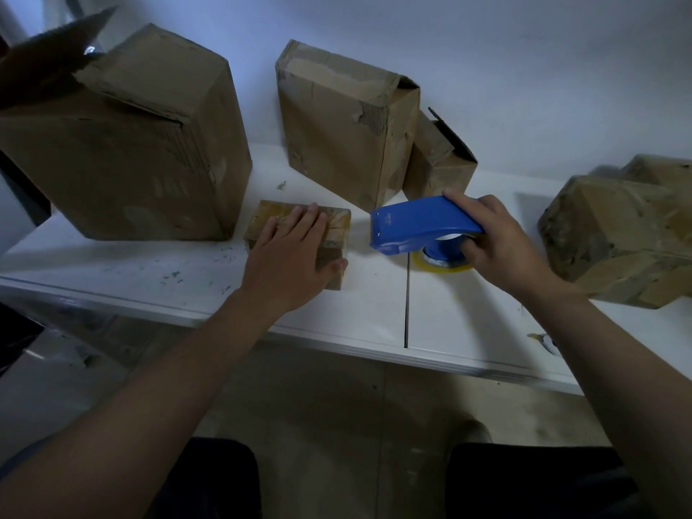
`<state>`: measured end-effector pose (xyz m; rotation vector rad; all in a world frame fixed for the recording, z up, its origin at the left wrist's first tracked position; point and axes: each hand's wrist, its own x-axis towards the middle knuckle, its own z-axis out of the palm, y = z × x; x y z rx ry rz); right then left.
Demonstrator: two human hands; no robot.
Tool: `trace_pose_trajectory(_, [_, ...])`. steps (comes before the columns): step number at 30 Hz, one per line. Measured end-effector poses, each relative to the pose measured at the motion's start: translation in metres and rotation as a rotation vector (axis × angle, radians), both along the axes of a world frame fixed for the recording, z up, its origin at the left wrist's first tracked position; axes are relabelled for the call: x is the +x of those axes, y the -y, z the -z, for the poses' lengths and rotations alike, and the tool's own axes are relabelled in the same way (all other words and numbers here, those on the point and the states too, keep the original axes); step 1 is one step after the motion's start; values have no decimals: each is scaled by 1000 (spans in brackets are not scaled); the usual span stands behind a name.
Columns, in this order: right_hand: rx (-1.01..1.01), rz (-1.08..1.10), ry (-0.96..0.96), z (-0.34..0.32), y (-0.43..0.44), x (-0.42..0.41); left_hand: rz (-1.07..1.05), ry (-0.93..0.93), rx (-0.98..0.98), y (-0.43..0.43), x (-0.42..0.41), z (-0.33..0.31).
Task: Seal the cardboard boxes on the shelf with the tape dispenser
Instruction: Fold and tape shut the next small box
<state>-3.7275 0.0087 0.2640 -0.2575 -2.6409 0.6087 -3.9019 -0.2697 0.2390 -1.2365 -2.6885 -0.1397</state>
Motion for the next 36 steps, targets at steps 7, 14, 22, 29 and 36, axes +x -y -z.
trace_pose_trajectory(7, [26, 7, 4, -2, 2, 2, 2, 3, 4, 0, -1, 0])
trace_pose_trajectory(14, [2, 29, 9, -6, 7, 11, -1, -2, 11, 0, -2, 2])
trace_pose_trajectory(22, [103, 120, 97, -19, 25, 0, -16, 26, 3, -2, 1, 0])
trace_pose_trajectory(29, [89, 189, 265, -40, 45, -18, -10, 29, 9, -2, 1, -2])
trace_pose_trajectory(36, [40, 225, 356, -63, 66, -28, -7, 64, 32, -4, 1, -2])
